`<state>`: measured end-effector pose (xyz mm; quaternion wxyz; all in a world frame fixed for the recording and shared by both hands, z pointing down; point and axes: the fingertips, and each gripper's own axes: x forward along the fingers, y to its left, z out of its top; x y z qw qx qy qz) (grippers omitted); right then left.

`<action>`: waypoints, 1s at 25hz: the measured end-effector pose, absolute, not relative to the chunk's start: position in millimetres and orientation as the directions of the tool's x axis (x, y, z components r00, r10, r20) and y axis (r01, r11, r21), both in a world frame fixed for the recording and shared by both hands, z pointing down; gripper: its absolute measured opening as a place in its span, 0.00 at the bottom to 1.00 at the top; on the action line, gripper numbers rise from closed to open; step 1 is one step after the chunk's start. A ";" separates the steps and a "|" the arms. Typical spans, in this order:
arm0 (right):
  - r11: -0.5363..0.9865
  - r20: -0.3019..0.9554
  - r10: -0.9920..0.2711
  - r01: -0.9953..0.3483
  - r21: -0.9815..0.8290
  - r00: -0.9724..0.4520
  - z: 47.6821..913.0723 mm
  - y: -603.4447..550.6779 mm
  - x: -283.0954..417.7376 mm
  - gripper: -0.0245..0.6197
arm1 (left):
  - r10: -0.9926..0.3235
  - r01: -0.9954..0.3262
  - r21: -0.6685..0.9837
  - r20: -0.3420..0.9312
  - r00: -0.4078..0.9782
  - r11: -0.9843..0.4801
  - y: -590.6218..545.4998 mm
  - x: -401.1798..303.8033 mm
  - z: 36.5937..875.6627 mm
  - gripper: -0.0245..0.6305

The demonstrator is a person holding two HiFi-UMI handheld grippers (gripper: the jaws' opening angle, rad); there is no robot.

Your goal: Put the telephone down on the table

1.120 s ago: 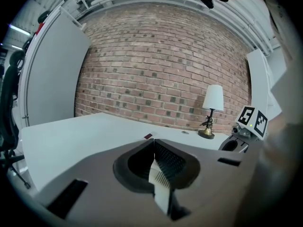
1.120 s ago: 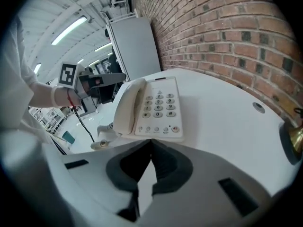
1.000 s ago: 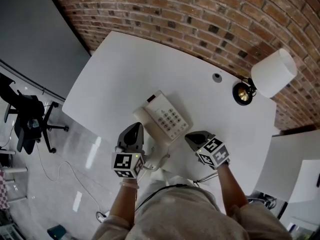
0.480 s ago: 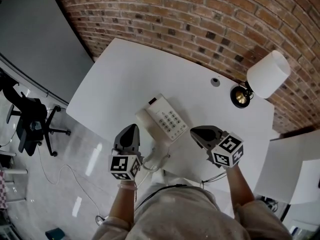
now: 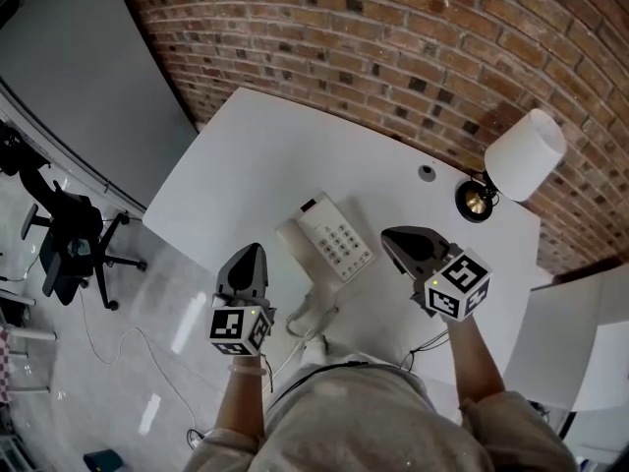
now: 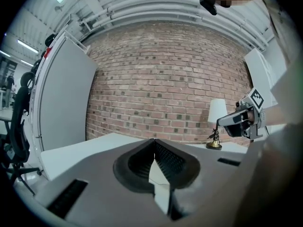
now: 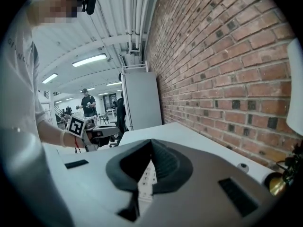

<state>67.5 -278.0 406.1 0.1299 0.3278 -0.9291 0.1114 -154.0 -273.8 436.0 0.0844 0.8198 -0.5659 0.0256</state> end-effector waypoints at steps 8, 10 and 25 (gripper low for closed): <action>0.745 0.230 -0.634 -0.663 -0.076 -0.739 375.2 -298.6 69.3 0.05 | -0.942 -0.946 0.066 0.096 0.322 -0.317 -270.0 -171.2 405.1 0.05; 0.741 0.208 -0.644 -0.668 -0.074 -0.736 370.5 -302.2 68.7 0.05 | -0.945 -0.948 0.051 0.085 0.317 -0.314 -268.6 -173.3 397.6 0.05; 0.711 0.125 -0.690 -0.700 -0.067 -0.713 357.2 -314.3 62.7 0.05 | -0.966 -0.966 0.058 0.033 0.256 -0.253 -262.1 -193.1 375.9 0.05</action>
